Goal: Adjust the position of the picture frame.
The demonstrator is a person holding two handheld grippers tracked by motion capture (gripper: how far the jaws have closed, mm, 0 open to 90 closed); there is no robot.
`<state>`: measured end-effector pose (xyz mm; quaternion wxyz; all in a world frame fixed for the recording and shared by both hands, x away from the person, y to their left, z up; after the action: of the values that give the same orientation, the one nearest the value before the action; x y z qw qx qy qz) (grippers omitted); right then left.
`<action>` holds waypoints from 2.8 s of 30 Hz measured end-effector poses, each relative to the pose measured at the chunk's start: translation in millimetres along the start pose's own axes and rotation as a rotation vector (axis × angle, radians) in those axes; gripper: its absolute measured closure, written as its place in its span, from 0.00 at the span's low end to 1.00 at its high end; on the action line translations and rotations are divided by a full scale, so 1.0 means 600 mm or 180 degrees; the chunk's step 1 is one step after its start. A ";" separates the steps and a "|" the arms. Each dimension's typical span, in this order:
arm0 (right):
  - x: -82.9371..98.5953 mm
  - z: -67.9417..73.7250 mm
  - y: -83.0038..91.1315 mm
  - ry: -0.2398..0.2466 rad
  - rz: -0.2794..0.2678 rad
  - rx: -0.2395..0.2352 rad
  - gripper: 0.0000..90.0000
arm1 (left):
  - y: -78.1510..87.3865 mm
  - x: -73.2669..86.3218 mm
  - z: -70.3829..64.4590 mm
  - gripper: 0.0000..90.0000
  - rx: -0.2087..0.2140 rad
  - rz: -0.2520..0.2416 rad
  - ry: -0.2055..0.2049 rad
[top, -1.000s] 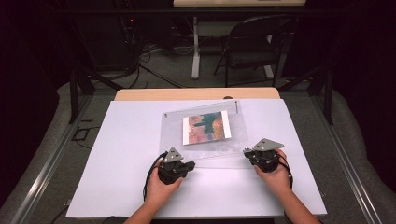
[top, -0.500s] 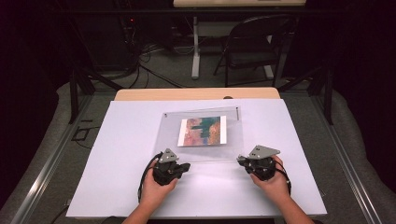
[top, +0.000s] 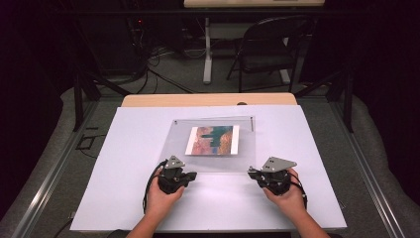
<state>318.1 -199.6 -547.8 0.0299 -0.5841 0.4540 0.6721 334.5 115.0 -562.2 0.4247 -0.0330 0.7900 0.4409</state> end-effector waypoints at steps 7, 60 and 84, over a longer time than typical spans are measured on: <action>-0.004 0.016 0.000 0.0014 -0.0030 -0.0104 0.95 | 0.000 -0.008 0.009 1.00 -0.0024 0.0045 0.0045; -0.059 0.140 -0.118 -0.0261 -0.0019 -0.0892 0.84 | 0.032 0.005 0.066 0.66 -0.0245 -0.0118 0.0300; 0.023 -0.024 0.046 -0.0560 -0.0120 0.0364 0.67 | 0.005 0.033 -0.070 0.63 0.0414 -0.0096 -0.0140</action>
<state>308.7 -231.6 -541.6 0.1156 -0.5287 0.4762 0.6931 293.6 92.6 -563.8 0.4497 -0.0076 0.8069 0.3829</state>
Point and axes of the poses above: each handheld gripper's, and its own axes: y roughly backward along the jaws, x roughly out of its underside, z roughly to its left, the point moved 2 cm from there along -y, roughly forward along the jaws, and after that the axes turned 3 degrees about y, right-handed, at the moved point
